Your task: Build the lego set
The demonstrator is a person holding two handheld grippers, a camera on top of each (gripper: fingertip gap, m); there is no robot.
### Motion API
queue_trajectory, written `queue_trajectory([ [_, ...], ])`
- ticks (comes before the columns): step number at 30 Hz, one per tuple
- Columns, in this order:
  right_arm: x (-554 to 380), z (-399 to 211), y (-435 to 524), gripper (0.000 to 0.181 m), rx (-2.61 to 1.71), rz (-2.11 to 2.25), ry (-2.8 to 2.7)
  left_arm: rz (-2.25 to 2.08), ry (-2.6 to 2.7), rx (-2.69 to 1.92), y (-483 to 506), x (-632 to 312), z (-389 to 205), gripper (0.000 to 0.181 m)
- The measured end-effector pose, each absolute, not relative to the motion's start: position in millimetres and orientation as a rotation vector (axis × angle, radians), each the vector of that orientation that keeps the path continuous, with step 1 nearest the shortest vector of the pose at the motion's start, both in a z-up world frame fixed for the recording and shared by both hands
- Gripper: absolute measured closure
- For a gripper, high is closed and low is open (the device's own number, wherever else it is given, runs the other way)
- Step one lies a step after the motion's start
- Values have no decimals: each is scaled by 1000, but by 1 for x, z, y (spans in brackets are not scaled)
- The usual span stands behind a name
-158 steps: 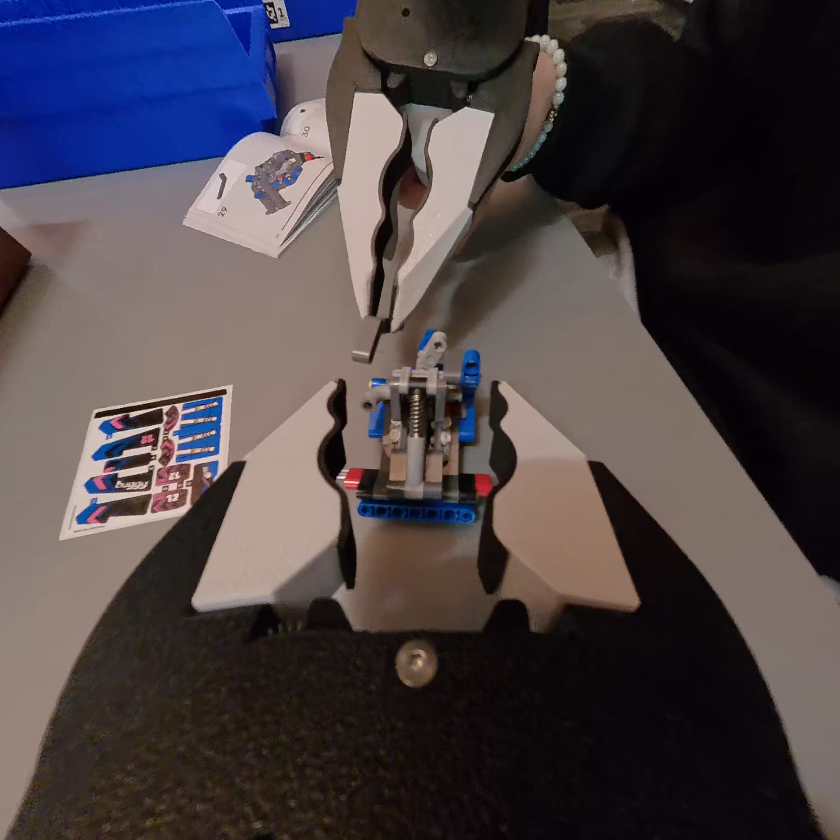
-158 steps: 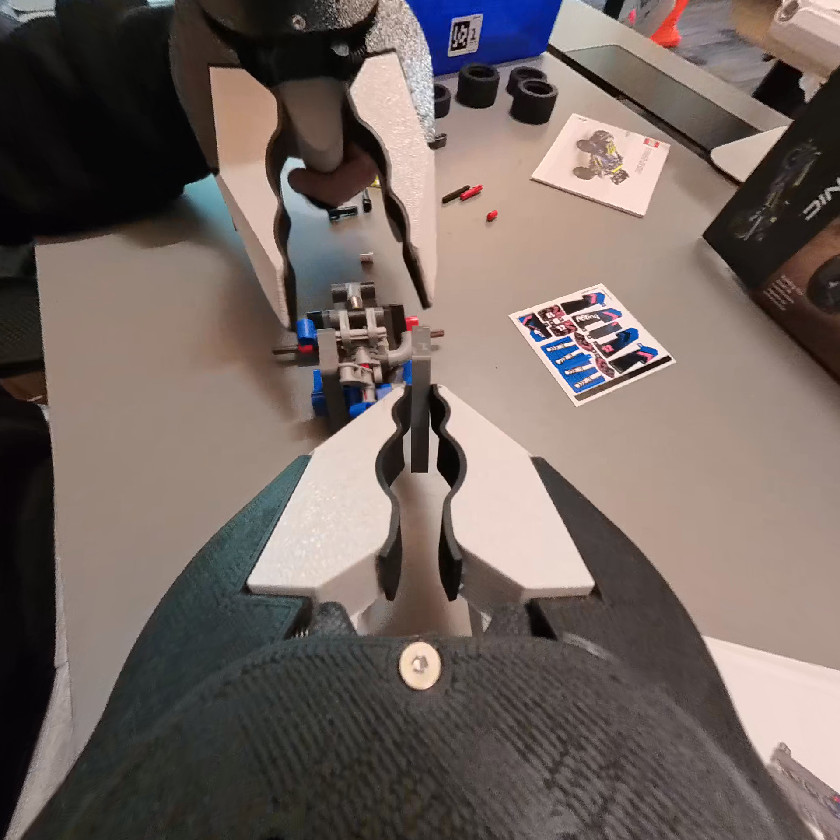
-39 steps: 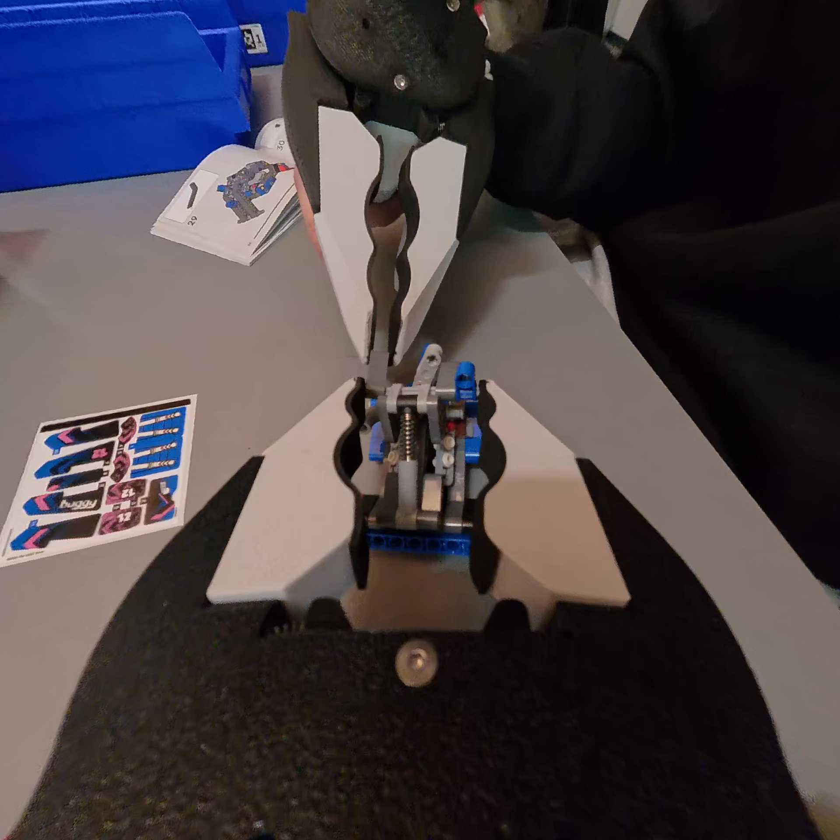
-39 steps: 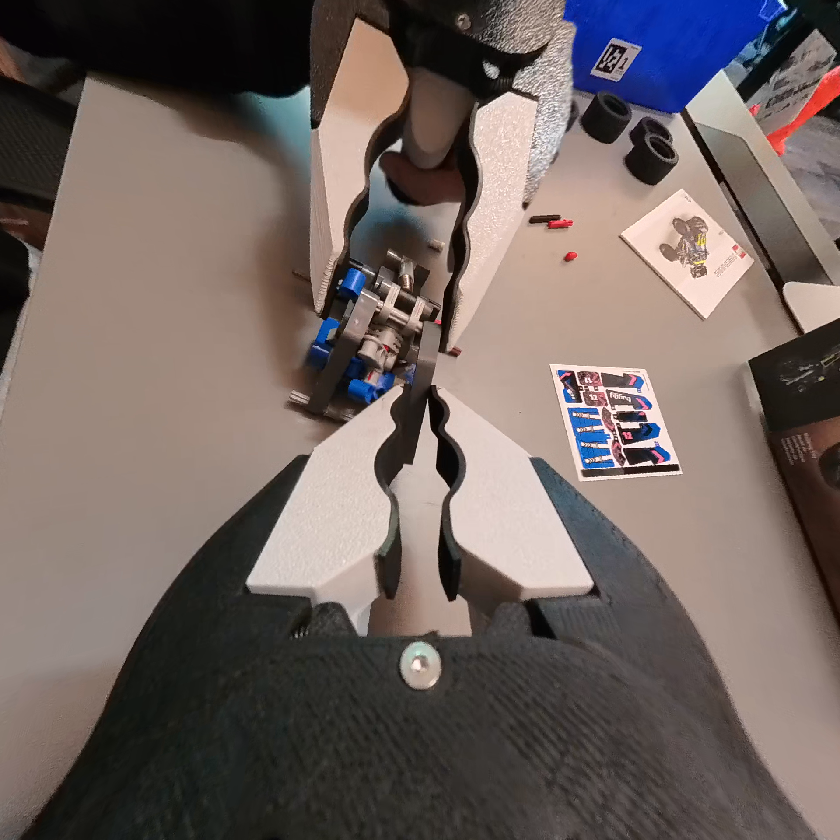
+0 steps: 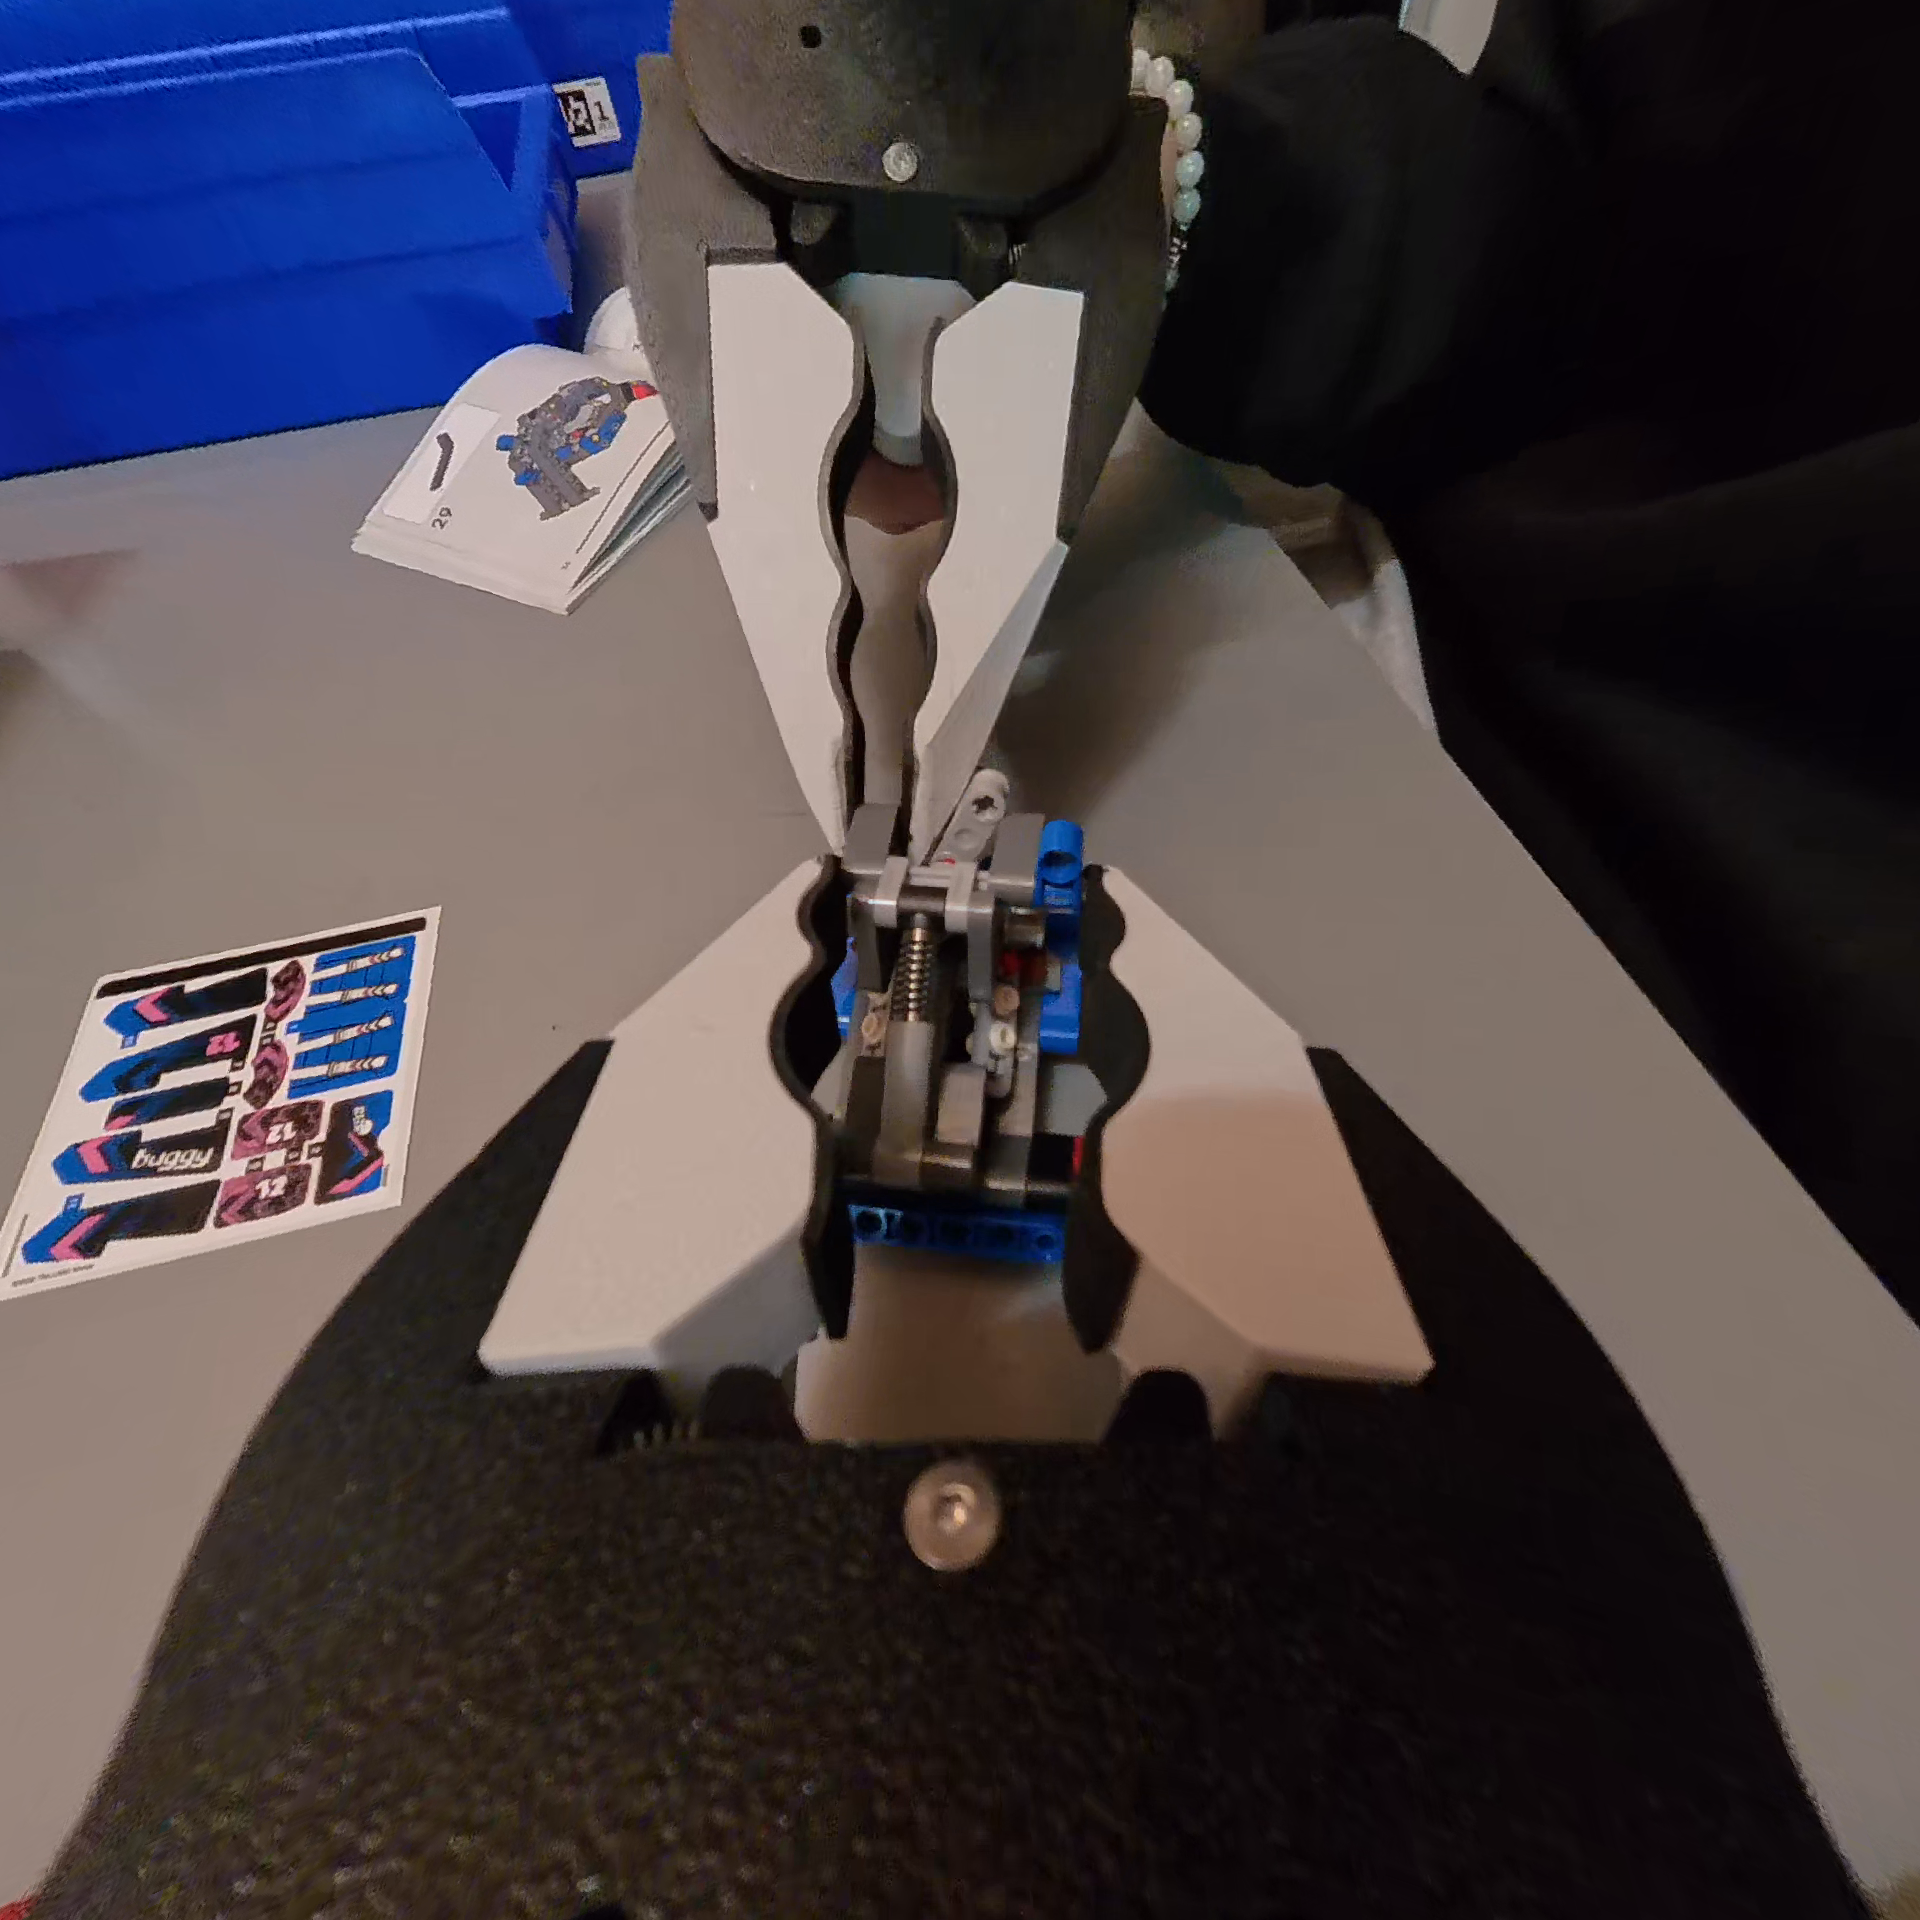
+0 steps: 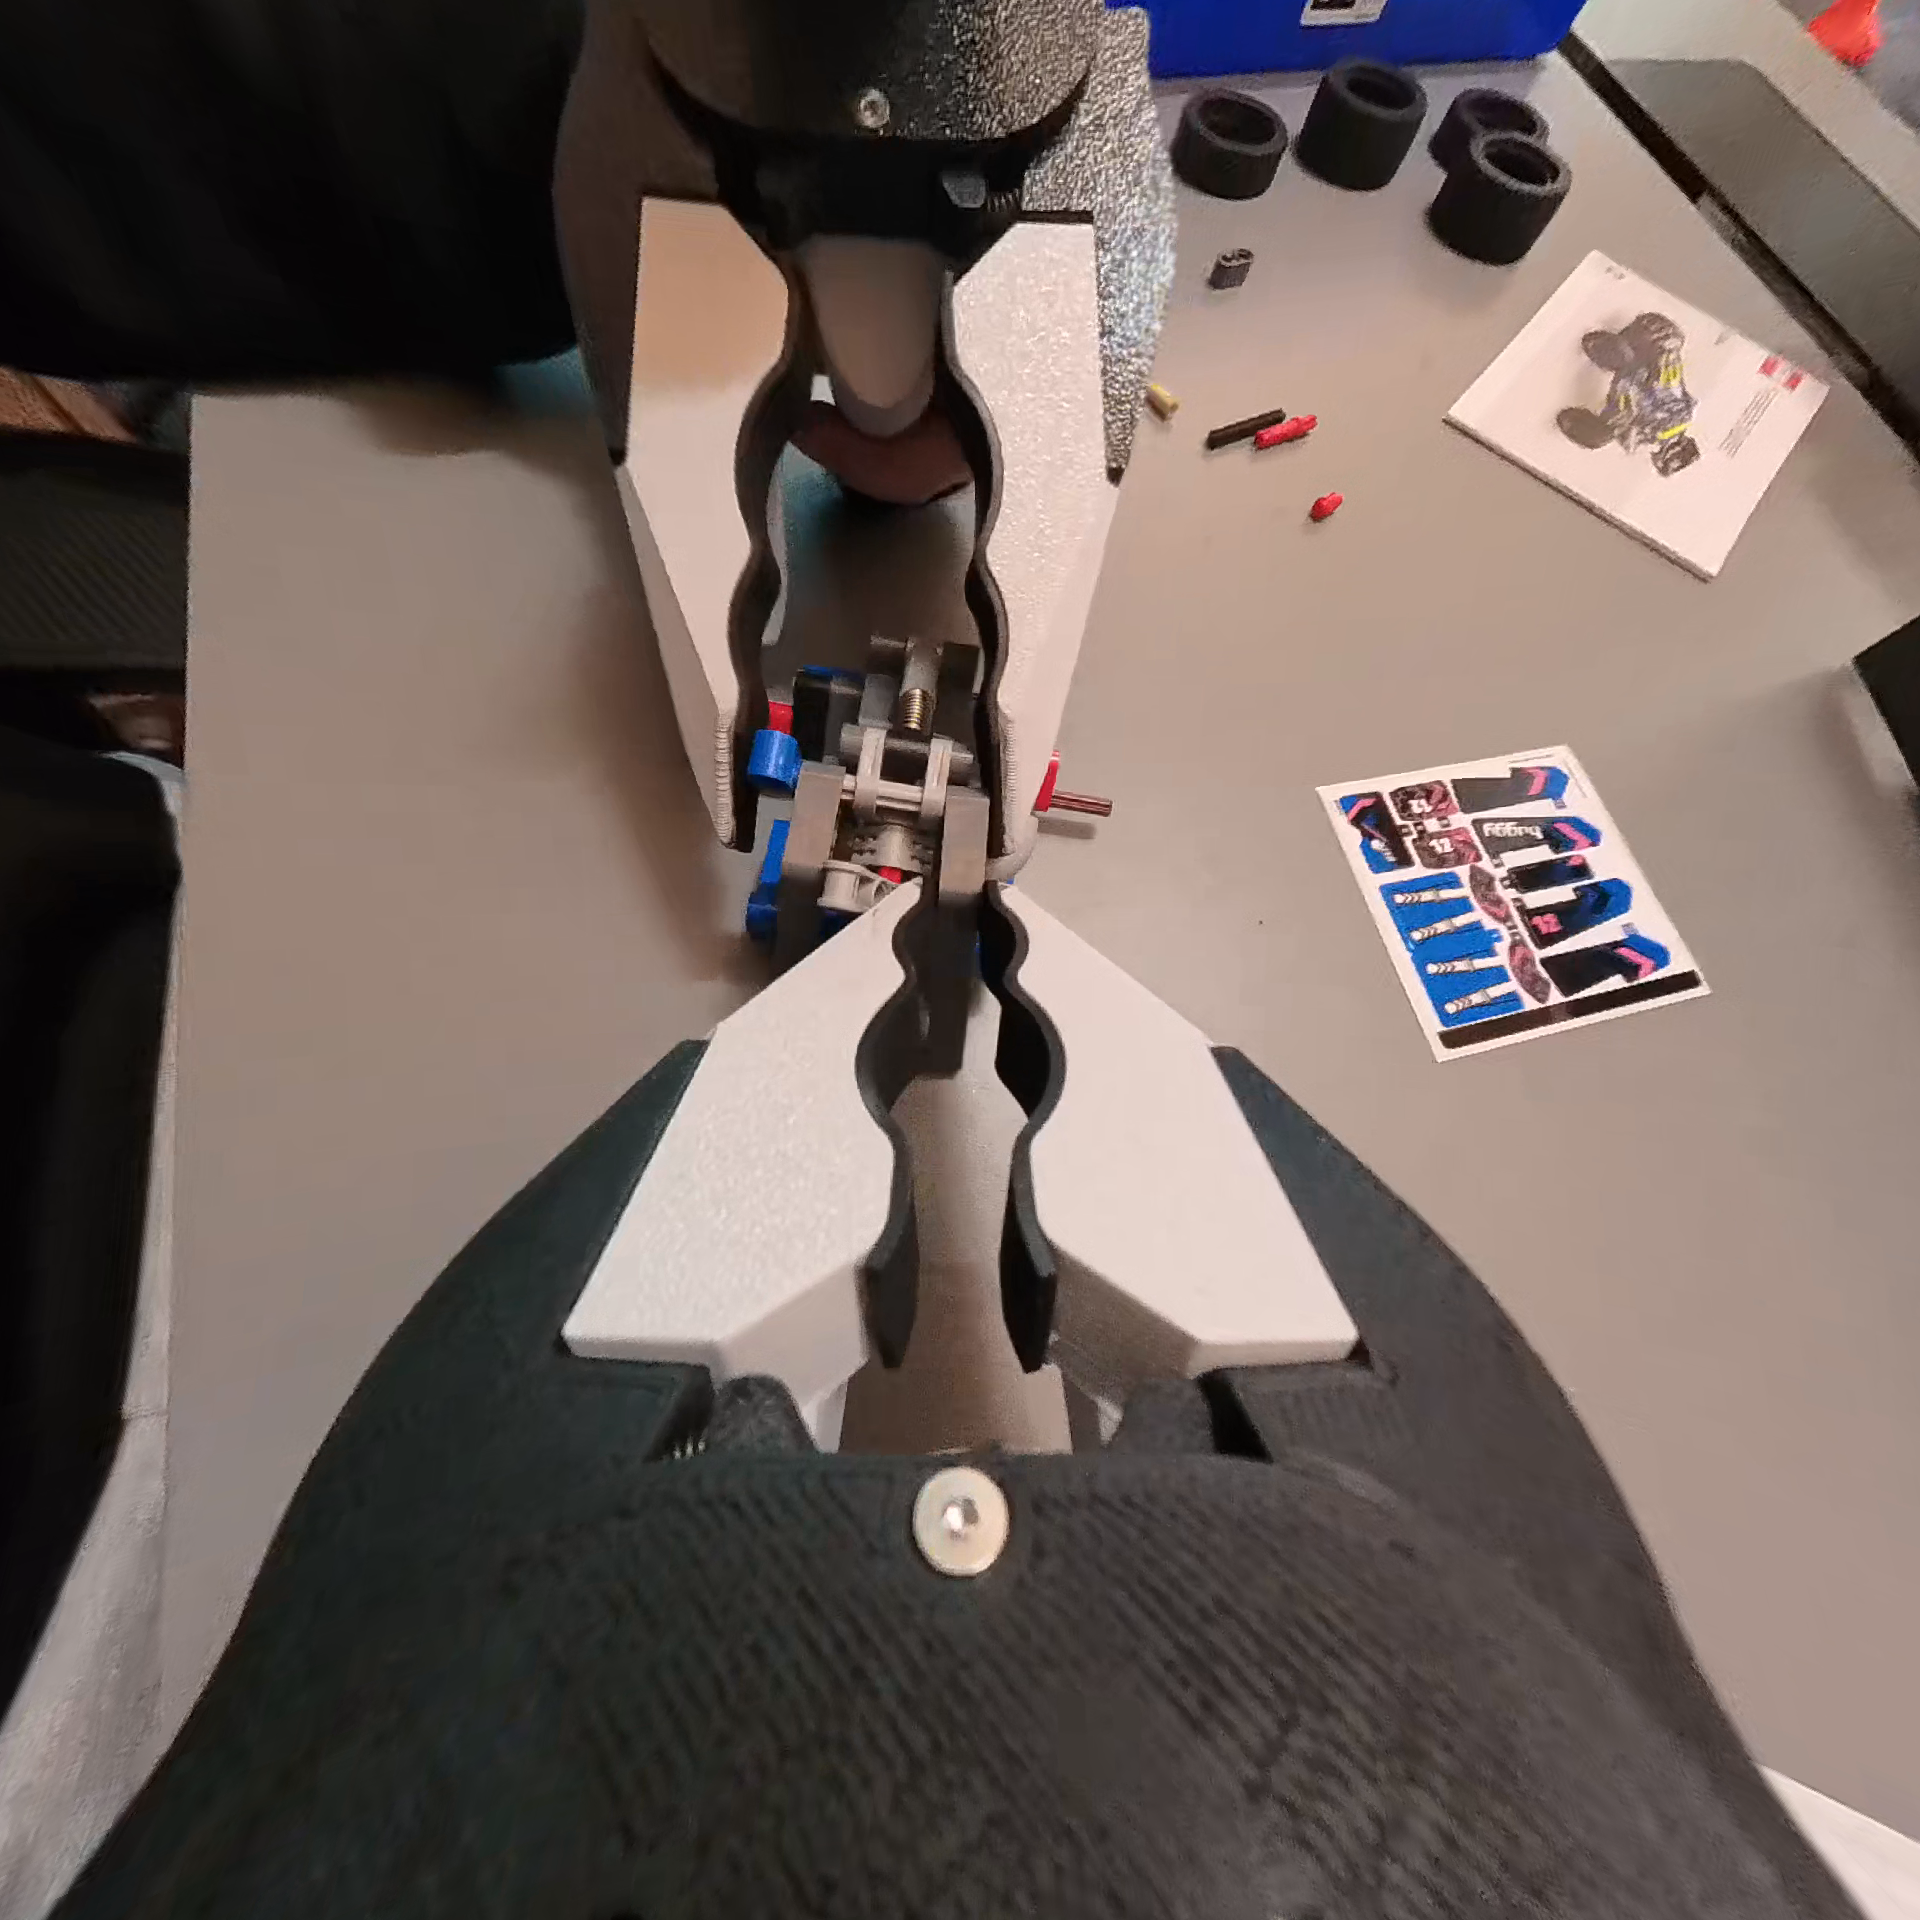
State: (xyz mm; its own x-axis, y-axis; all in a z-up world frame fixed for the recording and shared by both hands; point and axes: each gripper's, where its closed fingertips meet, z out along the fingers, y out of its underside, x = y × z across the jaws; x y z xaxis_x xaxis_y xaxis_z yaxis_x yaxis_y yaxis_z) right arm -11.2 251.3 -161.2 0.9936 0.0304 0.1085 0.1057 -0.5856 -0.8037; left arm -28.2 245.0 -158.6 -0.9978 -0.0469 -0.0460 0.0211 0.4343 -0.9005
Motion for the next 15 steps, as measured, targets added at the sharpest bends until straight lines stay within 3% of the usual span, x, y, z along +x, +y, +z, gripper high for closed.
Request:
queue_trajectory([
  [13, -5, -159, 253, 175, -2158, -142, -77, -1619, 2600, -113, 248, -26, -157, 132],
  [15, -3, -159, 253, 175, -2150, -142, -64, -1579, 2587, -125, 249, -23, -158, 140],
])
